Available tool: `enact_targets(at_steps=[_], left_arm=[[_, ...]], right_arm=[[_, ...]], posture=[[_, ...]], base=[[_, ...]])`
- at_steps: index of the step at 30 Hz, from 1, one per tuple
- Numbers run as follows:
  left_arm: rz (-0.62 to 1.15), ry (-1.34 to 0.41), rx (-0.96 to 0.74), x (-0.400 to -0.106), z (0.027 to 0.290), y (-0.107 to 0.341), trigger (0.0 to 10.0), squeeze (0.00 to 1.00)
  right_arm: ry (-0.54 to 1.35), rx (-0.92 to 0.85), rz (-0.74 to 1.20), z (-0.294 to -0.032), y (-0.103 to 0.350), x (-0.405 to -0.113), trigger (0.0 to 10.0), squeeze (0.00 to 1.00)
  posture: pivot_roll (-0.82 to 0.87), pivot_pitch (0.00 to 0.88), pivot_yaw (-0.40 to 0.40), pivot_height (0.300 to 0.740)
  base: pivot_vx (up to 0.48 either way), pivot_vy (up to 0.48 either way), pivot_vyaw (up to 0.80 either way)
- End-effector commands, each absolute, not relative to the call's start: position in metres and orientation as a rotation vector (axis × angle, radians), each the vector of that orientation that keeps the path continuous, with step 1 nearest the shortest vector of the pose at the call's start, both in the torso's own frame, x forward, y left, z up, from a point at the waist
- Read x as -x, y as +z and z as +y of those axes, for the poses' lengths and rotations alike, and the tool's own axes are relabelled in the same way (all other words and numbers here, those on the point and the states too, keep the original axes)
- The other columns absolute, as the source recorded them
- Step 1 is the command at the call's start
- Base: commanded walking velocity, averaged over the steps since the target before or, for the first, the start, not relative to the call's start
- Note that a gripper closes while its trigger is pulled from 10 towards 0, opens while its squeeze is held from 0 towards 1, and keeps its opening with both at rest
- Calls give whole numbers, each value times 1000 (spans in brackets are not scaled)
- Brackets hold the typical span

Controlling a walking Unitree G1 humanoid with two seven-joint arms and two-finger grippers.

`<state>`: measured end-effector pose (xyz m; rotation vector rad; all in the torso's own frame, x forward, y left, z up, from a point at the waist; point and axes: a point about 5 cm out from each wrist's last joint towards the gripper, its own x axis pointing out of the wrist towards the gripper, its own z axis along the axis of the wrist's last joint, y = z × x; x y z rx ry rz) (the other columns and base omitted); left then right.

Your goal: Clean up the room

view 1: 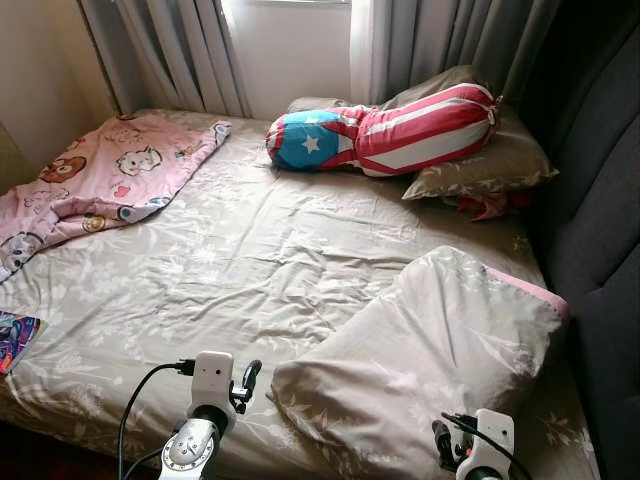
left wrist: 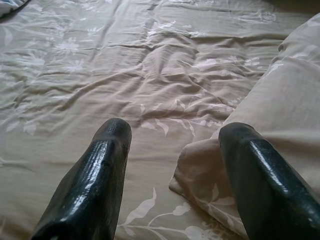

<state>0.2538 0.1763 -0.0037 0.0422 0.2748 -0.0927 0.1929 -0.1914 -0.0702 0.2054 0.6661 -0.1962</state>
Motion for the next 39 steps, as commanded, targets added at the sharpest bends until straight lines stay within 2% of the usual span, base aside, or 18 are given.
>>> enact_targets(at_steps=[1,28,35,39], left_arm=[[276,-97,-45,-254,177,-3,10000,0],[269,-100,-35,-253,175,-2,10000,0],[264,-100,-36,-254,175,-1,10000,0],[261,-102,-38,-254,177,0,10000,0]], right_arm=[[-209,-203,652,-195,-68,-195,10000,0],[-169,-184,497,-184,-50,-219,10000,0],[-181,-188,500,-184,-44,-231,10000,0],[-158,-186,472,-177,-33,-250,10000,0]], posture=[[-90,8,-7,693],[-81,11,-14,670],[-75,11,-11,670],[-67,10,-9,670]], base=[[0,0,0],[0,0,0],[0,0,0],[0,0,0]])
